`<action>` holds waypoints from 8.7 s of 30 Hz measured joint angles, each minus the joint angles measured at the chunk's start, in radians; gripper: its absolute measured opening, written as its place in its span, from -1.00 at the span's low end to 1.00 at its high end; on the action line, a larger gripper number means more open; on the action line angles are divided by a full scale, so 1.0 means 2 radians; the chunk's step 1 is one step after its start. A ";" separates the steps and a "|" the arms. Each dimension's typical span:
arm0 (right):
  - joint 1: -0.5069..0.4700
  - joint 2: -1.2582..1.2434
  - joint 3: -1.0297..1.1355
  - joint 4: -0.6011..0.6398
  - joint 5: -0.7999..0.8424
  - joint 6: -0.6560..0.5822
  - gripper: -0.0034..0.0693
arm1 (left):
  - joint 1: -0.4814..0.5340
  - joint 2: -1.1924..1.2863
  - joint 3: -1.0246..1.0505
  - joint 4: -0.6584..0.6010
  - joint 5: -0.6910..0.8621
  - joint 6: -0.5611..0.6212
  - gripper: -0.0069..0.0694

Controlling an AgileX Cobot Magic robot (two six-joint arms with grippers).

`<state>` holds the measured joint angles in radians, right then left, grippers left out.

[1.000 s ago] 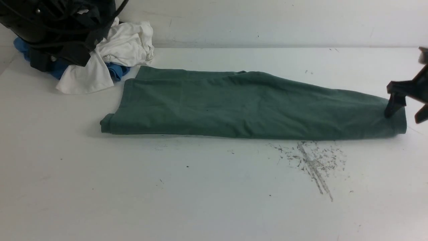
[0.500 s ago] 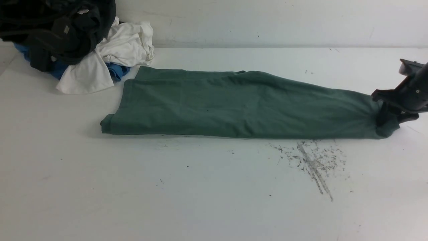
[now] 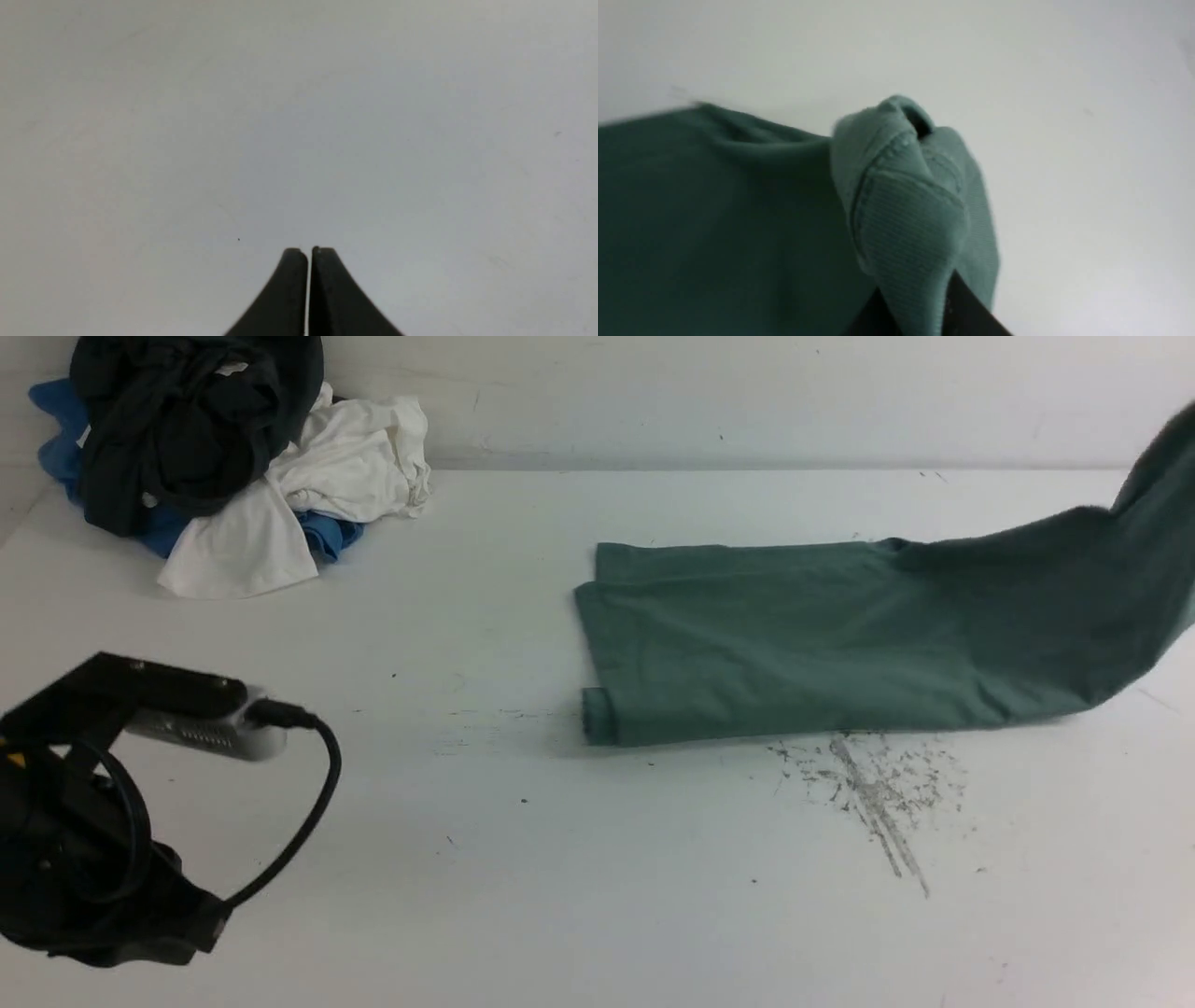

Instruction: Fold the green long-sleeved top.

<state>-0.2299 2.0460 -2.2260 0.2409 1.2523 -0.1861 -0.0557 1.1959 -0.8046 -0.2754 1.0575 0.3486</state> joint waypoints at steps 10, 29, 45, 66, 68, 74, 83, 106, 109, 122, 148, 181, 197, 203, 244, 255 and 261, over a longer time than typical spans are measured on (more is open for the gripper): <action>0.228 0.082 -0.001 0.111 0.001 0.000 -0.89 | 0.000 0.000 0.009 -0.015 -0.060 0.000 -0.84; 0.300 0.140 -0.061 0.003 -0.001 0.009 0.23 | -0.001 0.002 0.003 -0.114 -0.077 0.032 -0.84; 0.137 0.086 0.104 0.014 -0.002 -0.030 -0.88 | -0.177 0.314 -0.366 -0.237 -0.093 0.146 -0.84; 0.107 0.088 0.150 0.021 -0.043 -0.058 -0.94 | -0.206 0.602 -0.649 0.043 0.017 0.002 -0.84; 0.114 0.100 0.150 0.050 -0.046 -0.072 -0.94 | -0.204 0.594 -0.649 0.051 0.038 -0.001 -0.84; 0.169 0.112 0.151 0.059 -0.091 -0.086 -0.94 | -0.181 0.524 -0.642 0.052 0.078 0.000 -0.84; 0.251 0.121 0.139 0.056 -0.148 -0.092 -0.94 | -0.108 0.318 -0.471 0.057 0.084 0.001 -0.84; 0.339 0.125 0.141 0.021 -0.214 -0.092 -0.94 | -0.092 -0.123 -0.023 0.057 -0.057 -0.019 -0.84; 0.339 0.058 0.142 -0.024 -0.187 -0.092 -0.94 | -0.092 -0.186 0.005 0.075 -0.087 -0.019 -0.84; 0.339 -0.235 0.149 -0.226 -0.023 0.007 -0.94 | -0.092 -0.396 0.198 0.095 -0.317 -0.023 -0.84; 0.339 -0.806 0.932 -0.085 -0.456 0.079 -0.94 | -0.134 -0.427 0.243 0.085 -0.387 -0.021 -0.84; 0.128 -1.028 1.126 -0.116 -0.451 0.140 -0.94 | -0.134 -0.427 0.244 0.085 -0.387 -0.021 -0.84; 0.054 -1.028 1.126 -0.117 -0.451 0.140 -0.94 | -0.134 -0.427 0.244 0.085 -0.386 -0.022 -0.84; 0.054 -1.028 1.126 -0.117 -0.451 0.140 -0.94 | -0.134 -0.427 0.244 0.085 -0.386 -0.022 -0.84; 0.054 -1.028 1.126 -0.117 -0.449 0.140 -0.94 | 0.027 -0.603 0.415 0.090 -0.348 -0.087 -0.84; 0.054 -1.028 1.126 -0.117 -0.449 0.140 -0.94 | 0.027 -0.603 0.415 0.090 -0.348 -0.087 -0.84; 0.054 -1.028 1.126 -0.117 -0.449 0.140 -0.94 | 0.027 -0.603 0.415 0.090 -0.348 -0.087 -0.84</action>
<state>-0.1214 -0.0102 0.0255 0.0076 0.3548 0.0949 -0.0022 -0.0108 0.0247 -0.0951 0.3617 0.1743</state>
